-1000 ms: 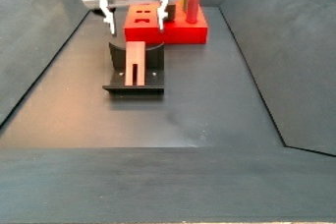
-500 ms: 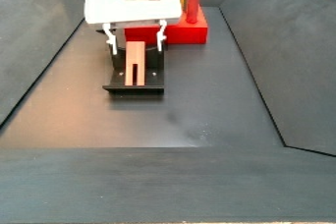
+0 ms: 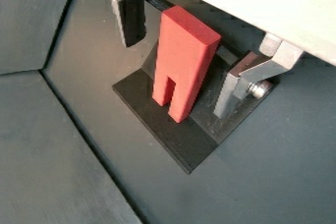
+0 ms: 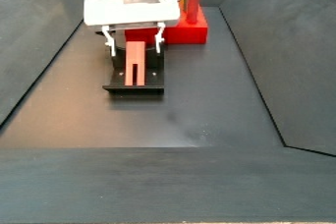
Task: Pick up the double-square object. Move up. Rotate the double-square object. Place the double-square object on the fixture. Regrasp the double-square object. Move to above the board. Insert the double-square object.
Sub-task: Regrasp the double-square object, then move to above the board.
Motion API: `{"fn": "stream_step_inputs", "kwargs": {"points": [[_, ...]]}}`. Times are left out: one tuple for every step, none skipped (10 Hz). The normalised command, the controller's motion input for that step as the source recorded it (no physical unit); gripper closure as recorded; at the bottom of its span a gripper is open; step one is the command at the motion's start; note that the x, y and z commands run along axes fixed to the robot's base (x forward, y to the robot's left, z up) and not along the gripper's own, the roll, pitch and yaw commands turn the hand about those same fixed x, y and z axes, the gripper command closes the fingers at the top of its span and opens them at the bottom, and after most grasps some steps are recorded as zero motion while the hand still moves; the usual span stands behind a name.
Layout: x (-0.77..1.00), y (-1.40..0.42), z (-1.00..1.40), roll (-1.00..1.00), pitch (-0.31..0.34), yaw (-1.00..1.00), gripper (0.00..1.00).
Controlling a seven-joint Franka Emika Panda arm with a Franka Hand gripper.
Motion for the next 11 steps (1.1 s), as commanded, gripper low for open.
{"fn": "stream_step_inputs", "kwargs": {"points": [[0.01, -0.01, -0.18, 0.06, -0.006, -0.02, 0.0], [0.0, 0.0, 0.0, 0.0, 0.0, 0.0, 1.0], [-0.11, -0.08, 1.0, -0.23, 0.135, -0.26, 1.0], [-0.11, -0.08, 1.0, -0.23, 0.136, -0.26, 1.0], [-0.12, -0.07, 1.0, -0.22, 0.155, -0.18, 1.0], [-0.12, -0.07, 1.0, -0.2, 0.172, -0.11, 1.0], [-0.11, -0.06, 1.0, -0.17, 0.19, -0.03, 1.0], [-0.11, -0.06, 1.0, -0.13, 0.193, 0.01, 1.0], [-0.1, -0.06, 1.0, -0.09, 0.179, 0.06, 1.0], [-0.1, -0.06, 1.0, -0.07, 0.163, 0.09, 1.0], [-0.1, -0.06, 1.0, -0.06, 0.119, 0.11, 1.0]]}}
